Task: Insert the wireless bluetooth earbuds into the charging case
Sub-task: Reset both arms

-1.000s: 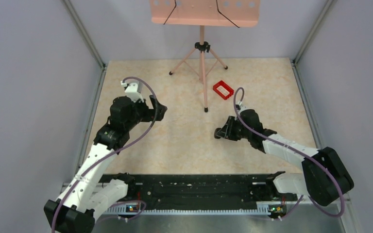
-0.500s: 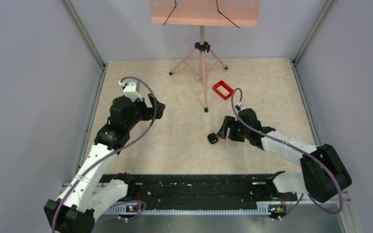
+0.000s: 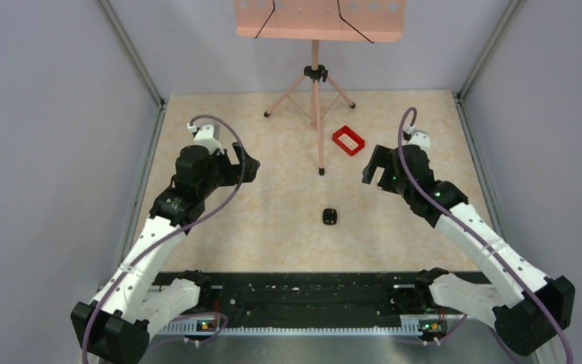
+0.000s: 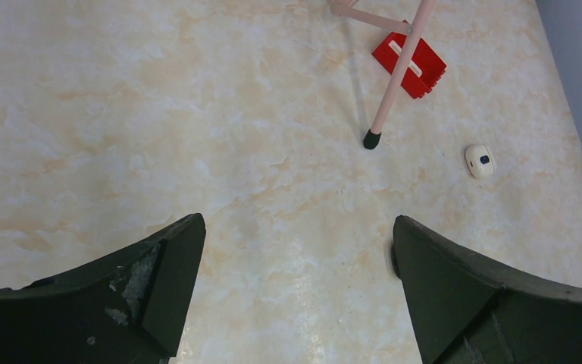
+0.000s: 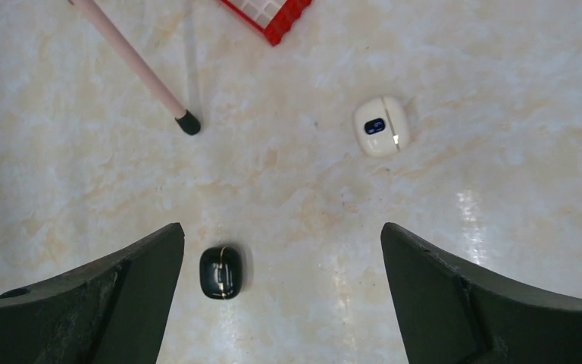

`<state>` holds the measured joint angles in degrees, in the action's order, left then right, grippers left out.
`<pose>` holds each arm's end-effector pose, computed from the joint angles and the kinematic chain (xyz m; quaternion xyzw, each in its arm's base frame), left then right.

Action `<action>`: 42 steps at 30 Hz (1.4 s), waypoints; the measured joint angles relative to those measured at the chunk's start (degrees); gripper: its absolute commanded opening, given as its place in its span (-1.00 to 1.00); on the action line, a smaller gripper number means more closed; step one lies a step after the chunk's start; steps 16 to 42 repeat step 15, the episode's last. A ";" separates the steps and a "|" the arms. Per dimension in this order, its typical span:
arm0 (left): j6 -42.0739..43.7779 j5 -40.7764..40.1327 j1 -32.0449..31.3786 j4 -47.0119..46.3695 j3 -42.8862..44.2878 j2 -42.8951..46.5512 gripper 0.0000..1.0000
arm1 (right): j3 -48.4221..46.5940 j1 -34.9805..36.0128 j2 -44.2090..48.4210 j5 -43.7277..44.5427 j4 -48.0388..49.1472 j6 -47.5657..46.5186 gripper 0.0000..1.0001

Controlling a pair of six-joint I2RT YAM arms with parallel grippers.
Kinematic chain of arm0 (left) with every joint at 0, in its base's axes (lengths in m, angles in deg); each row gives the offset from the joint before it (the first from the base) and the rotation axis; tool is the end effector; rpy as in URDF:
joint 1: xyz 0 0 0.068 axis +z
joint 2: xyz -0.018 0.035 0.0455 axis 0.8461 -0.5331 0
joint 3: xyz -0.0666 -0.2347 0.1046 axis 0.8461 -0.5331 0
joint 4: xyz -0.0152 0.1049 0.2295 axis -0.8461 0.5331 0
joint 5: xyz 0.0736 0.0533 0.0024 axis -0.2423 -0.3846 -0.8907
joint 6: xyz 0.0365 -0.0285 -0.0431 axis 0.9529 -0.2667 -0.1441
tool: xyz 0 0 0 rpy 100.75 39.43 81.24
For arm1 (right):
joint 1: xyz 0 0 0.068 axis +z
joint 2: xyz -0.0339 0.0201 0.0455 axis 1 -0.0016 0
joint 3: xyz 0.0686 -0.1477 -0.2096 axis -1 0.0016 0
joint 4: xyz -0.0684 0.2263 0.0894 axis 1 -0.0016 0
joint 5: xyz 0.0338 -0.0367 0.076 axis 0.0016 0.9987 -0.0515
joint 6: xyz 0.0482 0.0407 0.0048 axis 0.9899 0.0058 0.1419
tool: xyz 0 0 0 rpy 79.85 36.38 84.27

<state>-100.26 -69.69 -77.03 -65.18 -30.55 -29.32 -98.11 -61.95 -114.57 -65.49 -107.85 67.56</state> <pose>0.2072 -0.0739 0.3194 -0.0280 0.8272 -0.2206 0.5160 0.2088 0.0953 0.2835 0.1077 0.8826 0.1160 0.4427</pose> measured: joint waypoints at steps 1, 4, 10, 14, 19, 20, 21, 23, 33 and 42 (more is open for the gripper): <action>-0.09 0.00 0.00 0.24 0.52 -0.52 0.98 | -0.70 0.00 1.14 1.42 -1.11 -0.17 0.97; -0.22 0.00 0.00 1.51 2.27 -1.97 0.98 | -1.77 0.00 4.26 5.22 -3.87 -0.44 0.97; -0.48 -0.04 0.00 2.93 3.48 -2.49 0.98 | -2.01 0.00 8.68 9.73 -7.15 -0.81 0.97; -0.70 -0.26 0.00 2.97 3.48 -2.49 0.98 | -2.08 0.00 9.46 10.67 -7.72 -1.01 0.96; -0.76 -0.26 0.00 2.97 3.48 -2.49 0.98 | -2.08 0.00 9.46 10.75 -7.85 -1.03 0.96; -0.76 -0.26 0.00 2.97 3.48 -2.49 0.98 | -2.08 0.00 9.46 10.75 -7.85 -1.03 0.96; -0.76 -0.26 0.00 2.97 3.48 -2.49 0.98 | -2.08 0.00 9.46 10.75 -7.85 -1.03 0.96; -0.76 -0.26 0.00 2.97 3.48 -2.49 0.98 | -2.08 0.00 9.46 10.75 -7.85 -1.03 0.96; -0.76 -0.26 0.00 2.97 3.48 -2.49 0.98 | -2.08 0.00 9.46 10.75 -7.85 -1.03 0.96; -0.76 -0.26 0.00 2.97 3.48 -2.49 0.98 | -2.08 0.00 9.46 10.75 -7.85 -1.03 0.96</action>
